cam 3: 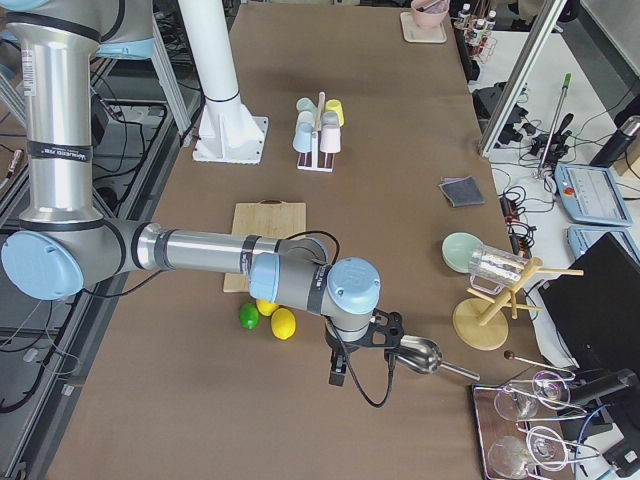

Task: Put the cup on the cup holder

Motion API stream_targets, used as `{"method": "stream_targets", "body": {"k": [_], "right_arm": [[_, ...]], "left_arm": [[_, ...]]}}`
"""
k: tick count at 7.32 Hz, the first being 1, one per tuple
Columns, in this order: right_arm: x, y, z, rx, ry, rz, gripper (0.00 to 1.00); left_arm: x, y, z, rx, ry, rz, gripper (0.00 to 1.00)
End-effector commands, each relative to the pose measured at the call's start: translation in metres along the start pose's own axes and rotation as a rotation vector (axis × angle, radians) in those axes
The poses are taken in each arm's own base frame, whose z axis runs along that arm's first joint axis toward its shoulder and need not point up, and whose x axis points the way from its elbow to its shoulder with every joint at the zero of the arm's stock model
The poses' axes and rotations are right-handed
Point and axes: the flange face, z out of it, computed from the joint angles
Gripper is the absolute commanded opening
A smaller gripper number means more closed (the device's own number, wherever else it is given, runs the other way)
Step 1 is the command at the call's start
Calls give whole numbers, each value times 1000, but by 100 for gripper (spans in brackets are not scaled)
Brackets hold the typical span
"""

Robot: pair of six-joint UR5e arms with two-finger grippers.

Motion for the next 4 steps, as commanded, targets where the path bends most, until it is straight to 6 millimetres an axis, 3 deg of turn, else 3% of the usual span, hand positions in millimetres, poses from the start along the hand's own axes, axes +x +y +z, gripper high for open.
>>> {"method": "stream_targets", "body": {"k": [1,2,4], "right_arm": [[-37,-13,2,3,21,-85,100],[-40,-13,5,-3,19,-98,100],[-53,-15,6,-6,11,-121,100]], "left_arm": [[-9,2,0,2,-32,141,99],[-13,7,3,-12,-37,256,99],[-30,13,-3,3,-69,249,99]]}}
